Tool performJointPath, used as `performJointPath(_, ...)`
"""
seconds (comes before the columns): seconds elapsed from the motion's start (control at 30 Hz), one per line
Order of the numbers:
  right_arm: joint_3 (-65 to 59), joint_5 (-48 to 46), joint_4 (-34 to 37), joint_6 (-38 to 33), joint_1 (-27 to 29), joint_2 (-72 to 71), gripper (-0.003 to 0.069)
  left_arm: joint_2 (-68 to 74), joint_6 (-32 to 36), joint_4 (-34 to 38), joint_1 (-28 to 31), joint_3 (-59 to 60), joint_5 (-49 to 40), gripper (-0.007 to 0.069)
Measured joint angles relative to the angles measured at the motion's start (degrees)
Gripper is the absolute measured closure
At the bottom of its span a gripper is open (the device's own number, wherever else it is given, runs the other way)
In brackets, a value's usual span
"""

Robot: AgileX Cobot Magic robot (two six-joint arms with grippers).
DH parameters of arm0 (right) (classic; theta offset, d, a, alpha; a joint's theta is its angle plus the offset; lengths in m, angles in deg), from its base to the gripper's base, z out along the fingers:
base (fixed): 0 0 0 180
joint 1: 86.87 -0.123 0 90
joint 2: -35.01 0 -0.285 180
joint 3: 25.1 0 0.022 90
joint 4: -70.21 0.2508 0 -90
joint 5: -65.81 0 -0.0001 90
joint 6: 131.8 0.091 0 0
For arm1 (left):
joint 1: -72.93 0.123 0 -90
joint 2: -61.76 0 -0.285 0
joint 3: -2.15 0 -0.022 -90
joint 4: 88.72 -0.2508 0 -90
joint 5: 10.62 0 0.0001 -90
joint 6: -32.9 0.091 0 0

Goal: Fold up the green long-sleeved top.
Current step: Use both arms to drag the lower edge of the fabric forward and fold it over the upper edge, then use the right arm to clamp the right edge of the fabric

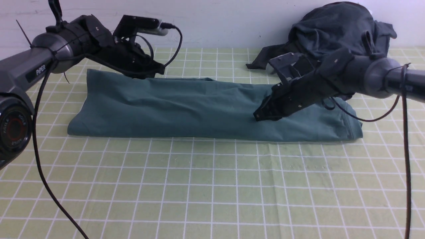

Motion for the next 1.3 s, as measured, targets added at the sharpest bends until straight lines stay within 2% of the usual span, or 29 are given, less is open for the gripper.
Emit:
performJointPath(0.03, 0.05, -0.13, -2.28, 4.25, 1.91, -0.42, 0.067, 0.16, 0.05, -4.31, 1.57, 0.0, 0.23, 0.0628)
performJointPath(0.07, 0.05, -0.18, -2.53, 5.42, 2.16, -0.51, 0.067, 0.2, 0.05, -4.73, 1.77, 0.0, 0.33, 0.0628)
performJointPath(0.1, 0.05, -0.5, -4.58, 9.46, 4.15, -1.06, 0.067, 0.43, 0.05, -7.29, 3.36, 0.0, 1.58, 0.0628)
performJointPath(0.2, 0.05, -1.49, -8.62, 16.25, 7.26, -2.26, 0.067, 1.89, 0.05, -8.23, 5.96, 0.0, 5.54, 0.0628)
performJointPath(0.4, 0.05, -6.42, -18.31, 23.65, 10.47, -5.85, 0.0669, 7.06, 0.0, -7.28, 8.74, 0.0, 11.65, 0.0628)
performJointPath(0.5, 0.05, -8.59, -22.33, 27.31, 10.86, -9.48, 0.0666, 7.05, 0.0, -6.4, 9.35, -0.34, 9.79, 0.0628)
performJointPath(0.63, 0.05, -10.5, -27.22, 31.87, 10.91, -14.52, 0.0657, 3.81, 0.0, -6.4, 9.66, -2.19, 2.5, 0.0628)
performJointPath(0.67, 0.05, -11.35, -29.19, 34.22, 10.91, -16.2, 0.0644, 1.15, -0.07, -6.4, 9.78, -3.48, -1.95, 0.0628)
performJointPath(0.8, 0.16, -15.0, -34.13, 38.91, 11.45, -18.5, 0.0566, -8.29, -0.14, -6.13, 9.9, -5.7, -13.26, 0.0628)
performJointPath(0.83, 0.16, -17.12, -35.4, 41.16, 12.11, -17.95, 0.0497, -13.28, -0.19, -4.86, 9.9, -5.78, -17.88, 0.0628)
performJointPath(0.87, 0.16, -18.17, -35.82, 41.88, 12.41, -17.31, 0.047, -15.64, -0.25, -3.83, 9.9, -5.7, -20.52, 0.0628)
performJointPath(0.9, 0.16, -19.66, -36.09, 43.59, 12.93, -15.78, 0.0405, -19.49, -0.25, -1.99, 9.9, -5.37, -23.39, 0.0628)
performJointPath(0.93, 0.16, -20.13, -36.09, 44.53, 13.19, -14.93, 0.0367, -21.6, -0.25, -0.27, 9.9, -4.79, -25.16, 0.0628)
performJointPath(0.97, 0.16, -20.36, -36.09, 44.75, 13.3, -14.33, 0.0358, -22.1, -0.25, -0.27, 9.9, -4.79, -25.56, 0.0628)
performJointPath(1.0, 0.16, -20.81, -36.09, 46.24, 13.63, -11.58, 0.0284, -25.97, -0.12, 2.57, 9.56, -2.97, -29.05, 0.0628)
performJointPath(1.03, 0.16, -20.87, -36.09, 46.43, 13.71, -11.21, 0.0267, -26.94, -0.12, 2.84, 9.57, -2.71, -29.33, 0.0628)
performJointPath(1.07, 0.1, -21.08, -36.09, 46.84, 13.72, -8.4, 0.0204, -30.25, 0.05, 4.49, 9.02, 0.02, -31.06, 0.0628)
performJointPath(1.13, 0.1, -21.12, -35.31, 47.19, 13.72, -5.45, 0.0147, -35.15, 0.24, 5.46, 8.36, 4.69, -31.57, 0.0628)
performJointPath(1.3, 0.1, -18.66, -32.17, 47.63, 13.72, -2.78, 0.0113, -47.26, 0.31, 4.54, 8.04, 18.34, -27.95, 0.0628)
